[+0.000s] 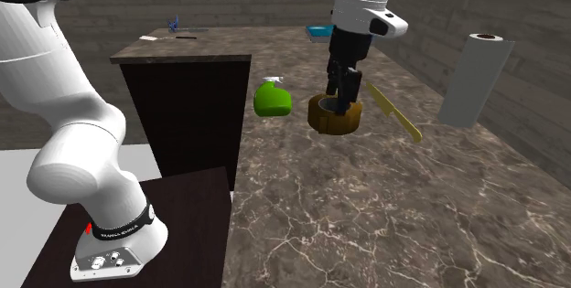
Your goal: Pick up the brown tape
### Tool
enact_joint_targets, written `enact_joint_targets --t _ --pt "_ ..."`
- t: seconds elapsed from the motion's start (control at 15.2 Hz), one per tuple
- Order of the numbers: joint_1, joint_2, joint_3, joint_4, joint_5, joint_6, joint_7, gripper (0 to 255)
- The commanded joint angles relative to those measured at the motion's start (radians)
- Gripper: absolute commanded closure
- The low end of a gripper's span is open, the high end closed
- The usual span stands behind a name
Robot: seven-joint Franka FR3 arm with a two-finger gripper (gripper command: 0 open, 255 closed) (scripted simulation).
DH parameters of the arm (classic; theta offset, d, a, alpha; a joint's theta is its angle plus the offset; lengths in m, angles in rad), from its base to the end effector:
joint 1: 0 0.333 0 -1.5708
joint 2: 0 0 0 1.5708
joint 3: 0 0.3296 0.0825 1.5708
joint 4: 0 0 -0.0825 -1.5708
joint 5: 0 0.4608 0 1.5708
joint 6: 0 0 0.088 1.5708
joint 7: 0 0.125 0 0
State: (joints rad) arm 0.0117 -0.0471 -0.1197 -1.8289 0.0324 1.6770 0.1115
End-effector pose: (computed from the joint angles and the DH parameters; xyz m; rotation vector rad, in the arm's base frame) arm 0.6060 -0.0629 0.5166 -3.0804 0.3468 0.1632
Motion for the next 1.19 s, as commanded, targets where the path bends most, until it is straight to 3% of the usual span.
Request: enact_joint_targets --t 0.0,0.59,0.66,1.12 --pt "0.0 0.056 0.0 0.052 0.005 0.003 0.002 0" --pt "0.0 0.063 0.0 -0.041 0.007 0.104 -0.002 0" --pt "0.0 0.063 0.0 -0.042 0.007 0.104 -0.002 255" --pt "0.001 0.064 0.0 -0.041 0.007 0.104 -0.001 255"
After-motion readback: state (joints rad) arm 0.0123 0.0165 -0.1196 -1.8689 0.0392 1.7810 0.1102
